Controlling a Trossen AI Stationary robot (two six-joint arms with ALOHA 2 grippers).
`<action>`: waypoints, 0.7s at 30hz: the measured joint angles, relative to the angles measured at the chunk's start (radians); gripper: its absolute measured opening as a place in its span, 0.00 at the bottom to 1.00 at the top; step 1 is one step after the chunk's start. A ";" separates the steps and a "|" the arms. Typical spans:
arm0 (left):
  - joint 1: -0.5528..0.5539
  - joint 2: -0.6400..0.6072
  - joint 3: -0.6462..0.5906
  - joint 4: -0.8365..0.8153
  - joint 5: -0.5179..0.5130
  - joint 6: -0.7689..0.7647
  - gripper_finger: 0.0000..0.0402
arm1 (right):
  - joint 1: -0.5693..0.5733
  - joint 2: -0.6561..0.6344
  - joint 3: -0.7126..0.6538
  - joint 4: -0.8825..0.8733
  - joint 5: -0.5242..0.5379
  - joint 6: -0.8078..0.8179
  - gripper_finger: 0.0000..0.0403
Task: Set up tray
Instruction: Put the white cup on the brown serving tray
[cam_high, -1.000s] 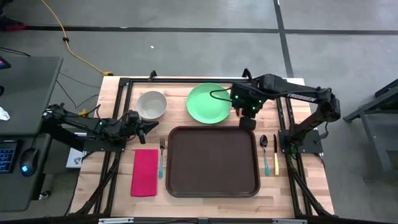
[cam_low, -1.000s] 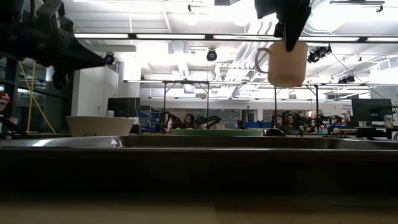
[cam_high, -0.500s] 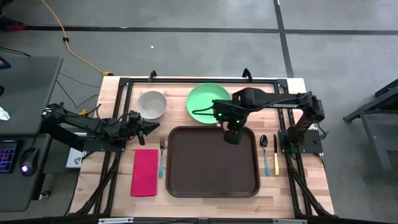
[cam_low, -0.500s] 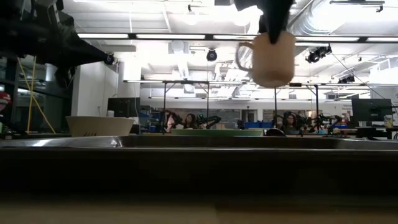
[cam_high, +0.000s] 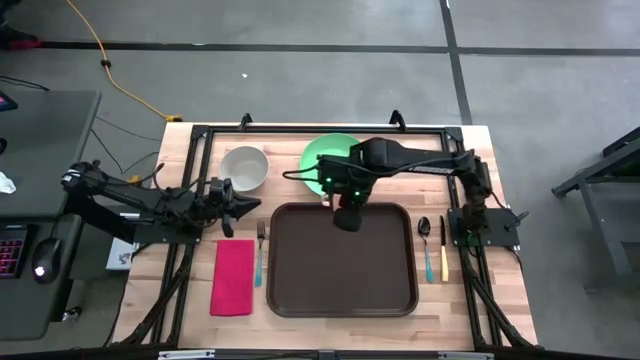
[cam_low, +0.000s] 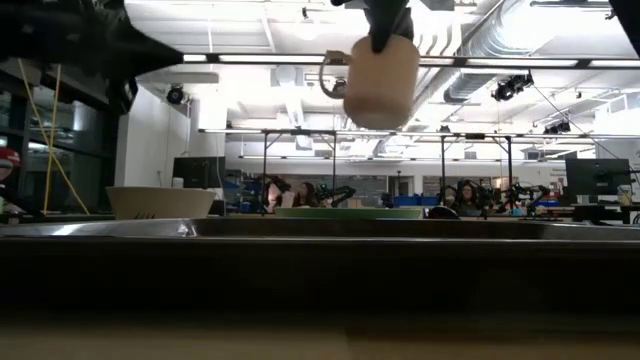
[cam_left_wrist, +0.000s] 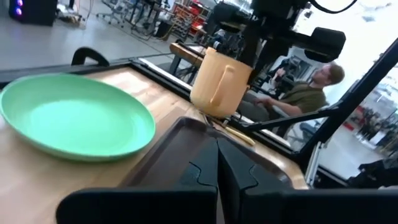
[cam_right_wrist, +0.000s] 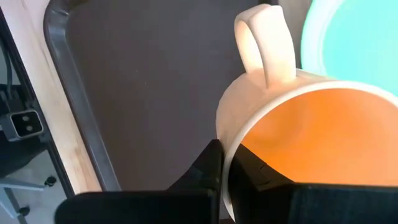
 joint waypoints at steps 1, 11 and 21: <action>0.000 0.016 0.015 0.000 0.000 0.017 0.08 | 0.000 0.011 0.006 0.003 -0.002 0.000 0.00; 0.000 0.180 0.120 -0.008 0.000 0.069 0.08 | -0.013 0.038 0.017 0.125 -0.058 0.039 0.00; 0.000 0.343 0.213 -0.007 0.001 0.070 0.09 | -0.013 0.038 0.017 0.225 -0.085 0.053 0.00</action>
